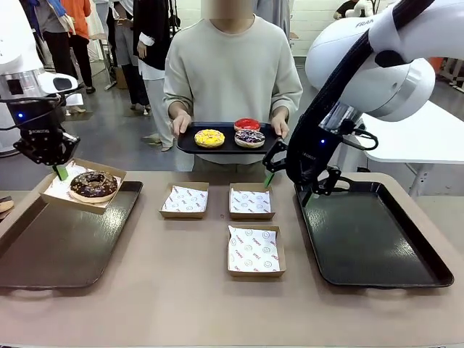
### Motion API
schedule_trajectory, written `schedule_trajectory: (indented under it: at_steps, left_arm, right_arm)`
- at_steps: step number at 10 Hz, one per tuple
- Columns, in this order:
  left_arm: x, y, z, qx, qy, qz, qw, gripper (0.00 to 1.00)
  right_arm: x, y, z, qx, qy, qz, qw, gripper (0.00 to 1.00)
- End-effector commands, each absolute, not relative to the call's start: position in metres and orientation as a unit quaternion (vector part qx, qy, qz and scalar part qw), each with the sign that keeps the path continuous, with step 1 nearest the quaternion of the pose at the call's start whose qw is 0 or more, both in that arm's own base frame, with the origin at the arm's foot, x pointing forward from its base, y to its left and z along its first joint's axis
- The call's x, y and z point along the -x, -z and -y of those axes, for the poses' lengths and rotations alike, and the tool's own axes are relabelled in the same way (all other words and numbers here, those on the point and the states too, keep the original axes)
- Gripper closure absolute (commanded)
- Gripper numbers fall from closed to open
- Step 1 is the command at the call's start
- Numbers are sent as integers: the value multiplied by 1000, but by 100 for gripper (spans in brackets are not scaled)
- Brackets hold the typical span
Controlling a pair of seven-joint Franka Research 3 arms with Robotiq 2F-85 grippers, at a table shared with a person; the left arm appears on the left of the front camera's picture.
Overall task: Individually package the donuts and arrange them on the tray.
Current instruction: Place the picked Paper togo box on the Handle tray while simultaneously picking up another Paper togo box from the table with the other hand.
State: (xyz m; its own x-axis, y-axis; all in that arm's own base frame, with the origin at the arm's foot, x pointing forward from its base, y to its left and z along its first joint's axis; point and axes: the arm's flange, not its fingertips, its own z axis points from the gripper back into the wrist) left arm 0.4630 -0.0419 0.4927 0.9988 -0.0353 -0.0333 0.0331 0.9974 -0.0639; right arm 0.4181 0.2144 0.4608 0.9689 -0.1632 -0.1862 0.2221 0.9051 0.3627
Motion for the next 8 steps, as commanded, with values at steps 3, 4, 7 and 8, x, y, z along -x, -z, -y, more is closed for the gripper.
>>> schedule_trajectory:
  at_steps: [3,4,7,8]
  left_arm:
    - [-463,-493,42,32,17,-17,999,99]
    - [-463,-493,42,32,17,-17,999,99]
    - [-463,-493,42,32,17,-17,999,99]
    - [-463,-493,42,32,17,-17,999,99]
  right_arm:
    - [-419,-462,-216,-195,99,-72,973,0]
    - [-419,-462,-216,-195,99,-72,973,0]
    - [-419,-462,-216,-195,99,-72,973,0]
    - [-418,-462,-215,-198,97,-76,972,0]
